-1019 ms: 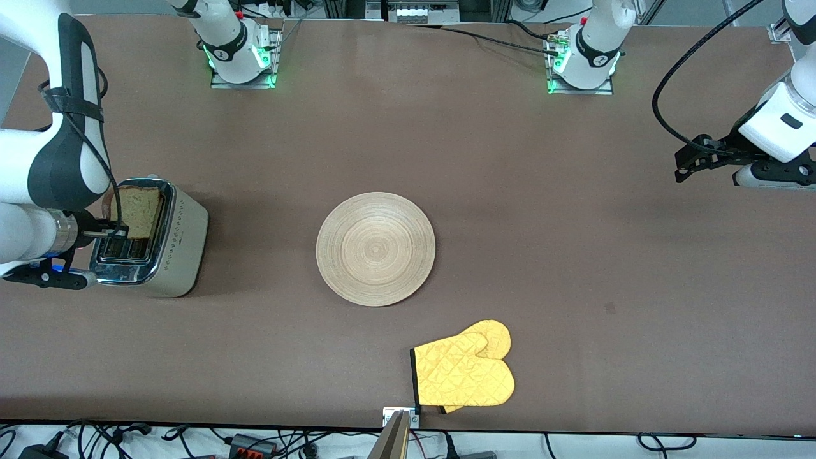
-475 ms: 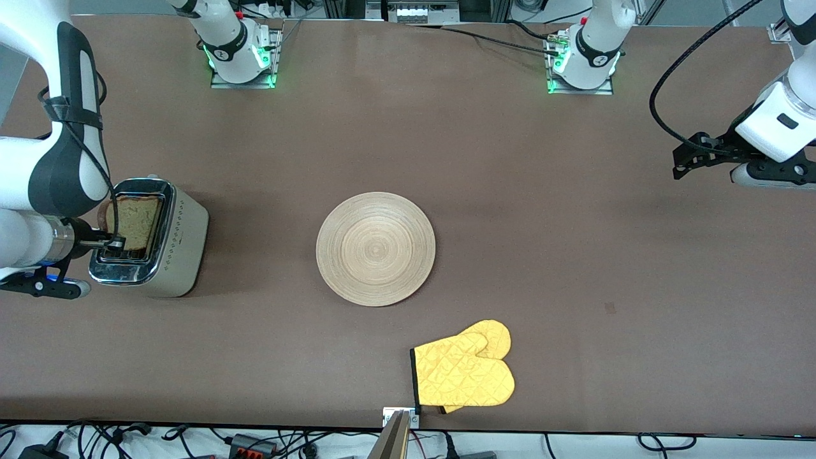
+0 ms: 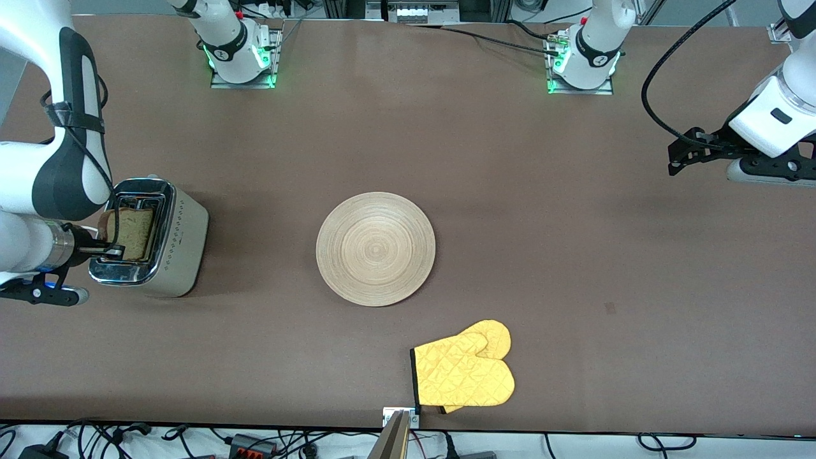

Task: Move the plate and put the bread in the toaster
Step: 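Lower the bread into the toaster slot with the right gripper, then open the right gripper to release the bread in the slot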

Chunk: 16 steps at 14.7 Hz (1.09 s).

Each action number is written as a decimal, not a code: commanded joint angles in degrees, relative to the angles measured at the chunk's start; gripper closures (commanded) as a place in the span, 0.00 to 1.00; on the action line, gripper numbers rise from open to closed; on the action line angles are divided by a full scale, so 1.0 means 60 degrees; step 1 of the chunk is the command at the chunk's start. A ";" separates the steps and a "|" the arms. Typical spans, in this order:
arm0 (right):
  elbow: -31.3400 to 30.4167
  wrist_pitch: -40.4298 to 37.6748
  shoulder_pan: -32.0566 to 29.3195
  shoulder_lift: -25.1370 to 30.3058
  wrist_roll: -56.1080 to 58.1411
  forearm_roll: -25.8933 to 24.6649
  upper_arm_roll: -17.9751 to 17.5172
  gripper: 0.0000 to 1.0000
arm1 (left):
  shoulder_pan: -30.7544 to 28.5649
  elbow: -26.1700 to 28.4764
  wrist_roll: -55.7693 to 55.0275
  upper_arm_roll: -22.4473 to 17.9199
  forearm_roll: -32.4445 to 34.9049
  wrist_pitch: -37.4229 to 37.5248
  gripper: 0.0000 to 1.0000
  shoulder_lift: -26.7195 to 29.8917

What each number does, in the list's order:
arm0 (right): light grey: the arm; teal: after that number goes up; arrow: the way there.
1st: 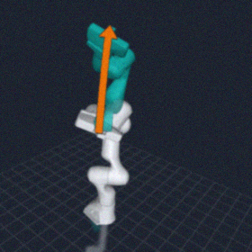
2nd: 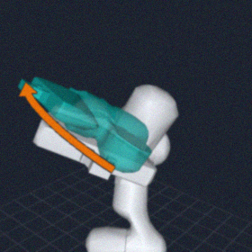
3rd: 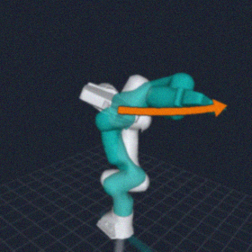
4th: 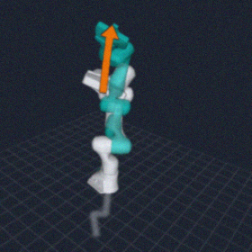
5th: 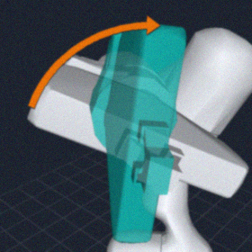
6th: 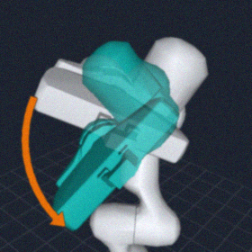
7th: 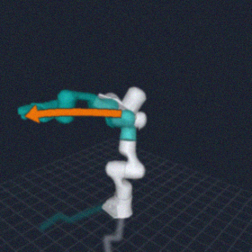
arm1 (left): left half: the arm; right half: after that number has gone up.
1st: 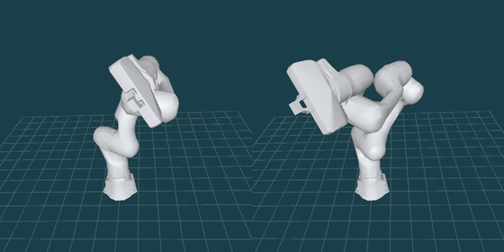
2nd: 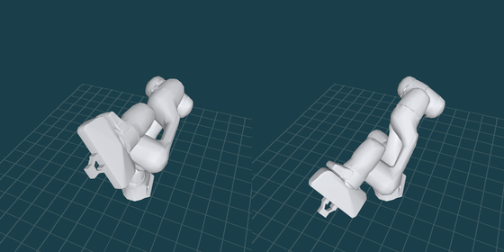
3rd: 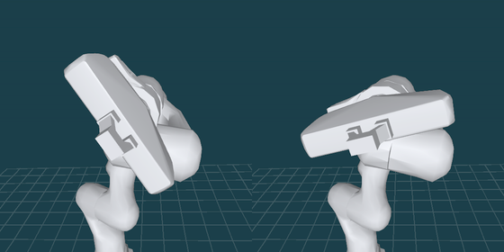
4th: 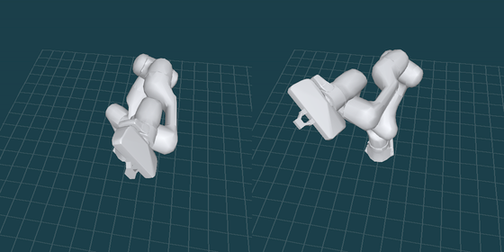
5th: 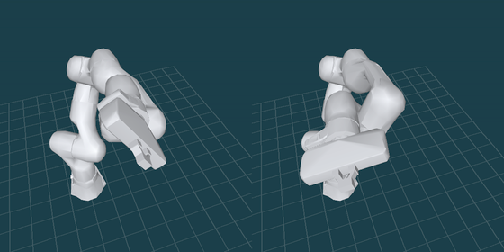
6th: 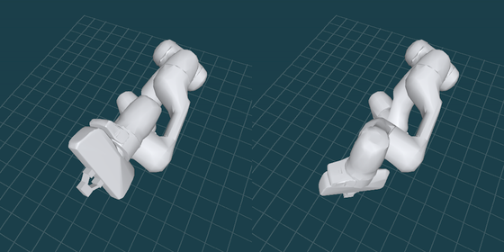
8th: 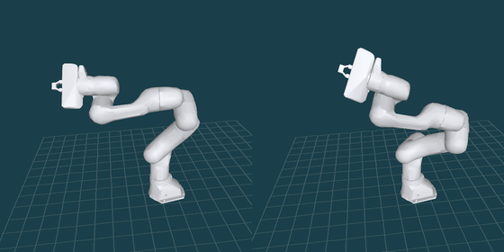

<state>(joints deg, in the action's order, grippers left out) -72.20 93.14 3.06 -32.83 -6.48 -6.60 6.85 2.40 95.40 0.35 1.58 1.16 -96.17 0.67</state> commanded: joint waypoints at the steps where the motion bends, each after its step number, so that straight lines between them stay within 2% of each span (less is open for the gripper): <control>1: -0.0022 0.0224 -0.0056 -0.0007 0.0070 0.0074 -0.0043 1.00 | 0.0054 -0.0256 -0.0059 -0.0028 -0.0046 0.0209 0.00 -0.0082; 2: -0.0022 0.0239 -0.0071 -0.0007 0.0070 0.0118 -0.0058 0.93 | 0.0054 -0.0256 -0.0059 -0.0028 -0.0046 0.0209 0.00 -0.0082; 3: -0.0022 0.0239 -0.0086 -0.0007 0.0084 0.0118 -0.0058 0.73 | 0.0040 -0.0241 -0.0059 -0.0028 -0.0046 0.0209 0.00 -0.0082; 4: -0.0022 0.0239 -0.0028 0.0007 0.0084 0.0132 -0.0058 0.60 | 0.0025 -0.0256 -0.0059 -0.0028 -0.0046 0.0209 0.00 -0.0082; 5: -0.0022 0.0224 0.0002 0.0036 0.0099 0.0118 -0.0073 0.49 | 0.0011 -0.0256 -0.0059 -0.0028 -0.0046 0.0209 0.00 -0.0082; 7: -0.0022 0.0239 0.0002 0.0036 0.0084 0.0147 -0.0131 0.38 | 0.0039 -0.0387 -0.0088 -0.0014 -0.0075 0.0209 0.00 -0.0082; 8: -0.0022 0.0210 0.0002 0.0065 0.0113 0.0220 -0.0131 0.24 | 0.0054 -0.0489 -0.0073 -0.0014 -0.0076 0.0209 0.00 -0.0082; 10: -0.0007 0.0006 -0.0056 0.0328 0.0390 0.1050 -0.0117 0.00 | 0.0069 -0.0505 -0.0073 0.0001 -0.0090 0.0209 0.00 -0.0082; 13: -0.0007 -0.0610 -0.0072 0.1220 0.0935 0.2604 -0.0044 0.00 | 0.0069 -0.0520 -0.0073 0.0016 -0.0134 0.0209 0.00 -0.0082; 16: 0.0007 -0.1807 -0.0159 0.1545 0.1067 0.2681 -0.0014 0.00 | 0.0069 -0.0520 -0.0073 0.0016 -0.0149 0.0209 0.00 -0.0067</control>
<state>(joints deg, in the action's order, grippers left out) -71.05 86.34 2.94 -25.41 -1.34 7.79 6.84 2.46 93.75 0.35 1.74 1.16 -96.11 0.66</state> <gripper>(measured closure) 0.000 0.000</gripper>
